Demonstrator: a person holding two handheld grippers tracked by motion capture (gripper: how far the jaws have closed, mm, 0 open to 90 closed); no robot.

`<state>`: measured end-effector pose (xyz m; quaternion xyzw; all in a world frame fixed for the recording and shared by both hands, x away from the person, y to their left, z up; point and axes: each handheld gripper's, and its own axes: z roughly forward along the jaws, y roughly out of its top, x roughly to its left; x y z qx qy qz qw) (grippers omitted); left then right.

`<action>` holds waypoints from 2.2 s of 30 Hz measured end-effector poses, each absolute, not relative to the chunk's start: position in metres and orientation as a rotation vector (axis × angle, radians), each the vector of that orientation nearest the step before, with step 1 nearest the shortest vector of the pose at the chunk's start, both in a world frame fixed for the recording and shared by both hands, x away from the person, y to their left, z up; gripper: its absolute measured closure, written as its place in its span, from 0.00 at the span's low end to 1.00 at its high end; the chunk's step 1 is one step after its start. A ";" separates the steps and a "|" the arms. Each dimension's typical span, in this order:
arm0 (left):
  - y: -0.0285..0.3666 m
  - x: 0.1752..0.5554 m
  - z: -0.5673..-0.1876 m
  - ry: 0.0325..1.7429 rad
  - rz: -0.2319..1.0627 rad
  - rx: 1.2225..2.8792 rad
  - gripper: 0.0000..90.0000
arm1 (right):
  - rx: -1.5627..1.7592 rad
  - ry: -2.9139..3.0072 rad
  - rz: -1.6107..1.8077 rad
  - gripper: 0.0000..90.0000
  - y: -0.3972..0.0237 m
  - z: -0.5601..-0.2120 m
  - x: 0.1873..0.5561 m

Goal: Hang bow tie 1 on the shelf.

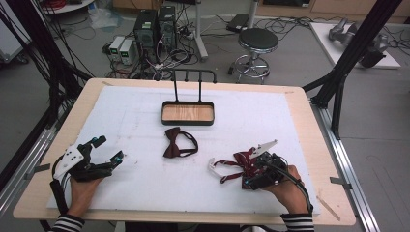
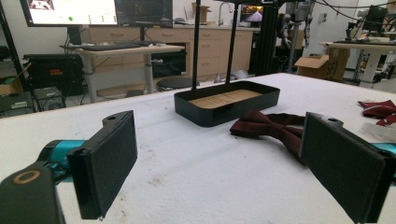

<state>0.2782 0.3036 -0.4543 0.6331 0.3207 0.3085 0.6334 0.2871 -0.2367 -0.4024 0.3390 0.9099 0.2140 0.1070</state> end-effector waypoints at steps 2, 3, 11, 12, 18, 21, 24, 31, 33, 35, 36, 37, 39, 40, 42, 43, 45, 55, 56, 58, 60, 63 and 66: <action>0.304 0.278 -0.454 0.733 0.706 1.449 0.13 | 1.012 2.685 0.613 0.26 -0.237 -0.403 0.287; 0.304 0.278 -0.454 0.733 0.706 1.449 0.13 | 1.011 2.680 0.613 0.26 -0.237 -0.403 0.287; 0.303 0.278 -0.454 0.733 0.705 1.448 0.13 | 1.052 2.702 0.598 0.28 -0.237 -0.411 0.290; 0.303 0.278 -0.454 0.733 0.705 1.449 0.13 | 1.055 2.706 0.595 0.29 -0.237 -0.413 0.291; 0.303 0.278 -0.454 0.734 0.706 1.450 0.13 | 1.072 2.711 0.592 0.34 -0.237 -0.415 0.291; 0.303 0.278 -0.454 0.734 0.706 1.449 0.13 | 1.072 2.720 0.600 0.39 -0.238 -0.415 0.292; 0.303 0.278 -0.454 0.735 0.707 1.451 0.13 | 1.069 2.730 0.587 0.41 -0.238 -0.415 0.292; 0.303 0.278 -0.454 0.733 0.709 1.451 0.13 | 1.063 2.745 0.582 0.53 -0.237 -0.415 0.293; 0.303 0.278 -0.454 0.733 0.708 1.453 0.13 | 1.065 2.746 0.580 0.56 -0.237 -0.414 0.293; 0.303 0.278 -0.454 0.733 0.708 1.453 0.13 | 1.063 2.751 0.580 0.61 -0.237 -0.414 0.293; 0.303 0.278 -0.454 0.733 0.710 1.452 0.13 | 1.065 2.754 0.581 0.63 -0.238 -0.414 0.293; 0.303 0.278 -0.454 0.733 0.708 1.451 0.13 | 1.070 2.758 0.581 0.65 -0.238 -0.414 0.293; 0.303 0.278 -0.454 0.734 0.709 1.452 0.13 | 1.084 2.762 0.577 0.69 -0.238 -0.414 0.294; 0.303 0.278 -0.454 0.733 0.710 1.452 0.13 | 1.091 2.762 0.575 0.71 -0.238 -0.414 0.295; 0.303 0.278 -0.454 0.732 0.710 1.452 0.13 | 1.096 2.769 0.574 0.74 -0.238 -0.413 0.296; 0.303 0.278 -0.454 0.733 0.711 1.451 0.13 | 1.098 2.773 0.574 0.77 -0.237 -0.413 0.297; 0.303 0.278 -0.454 0.733 0.709 1.453 0.13 | 1.103 2.774 0.568 0.84 -0.237 -0.413 0.297; 0.303 0.278 -0.454 0.733 0.708 1.451 0.13 | 1.094 2.769 0.582 0.92 -0.237 -0.412 0.295; 0.303 0.278 -0.454 0.733 0.708 1.451 0.13 | 1.095 2.766 0.584 0.92 -0.238 -0.411 0.295; 0.303 0.278 -0.454 0.733 0.708 1.453 0.13 | 1.093 2.763 0.592 0.92 -0.238 -0.411 0.294; 0.303 0.278 -0.454 0.733 0.709 1.452 0.13 | 1.085 2.757 0.599 0.92 -0.238 -0.410 0.294; 0.303 0.278 -0.454 0.733 0.708 1.453 0.13 | 1.084 2.748 0.628 0.92 -0.238 -0.409 0.293; 0.303 0.278 -0.454 0.732 0.709 1.454 0.13 | 1.074 2.735 0.654 0.92 -0.239 -0.409 0.293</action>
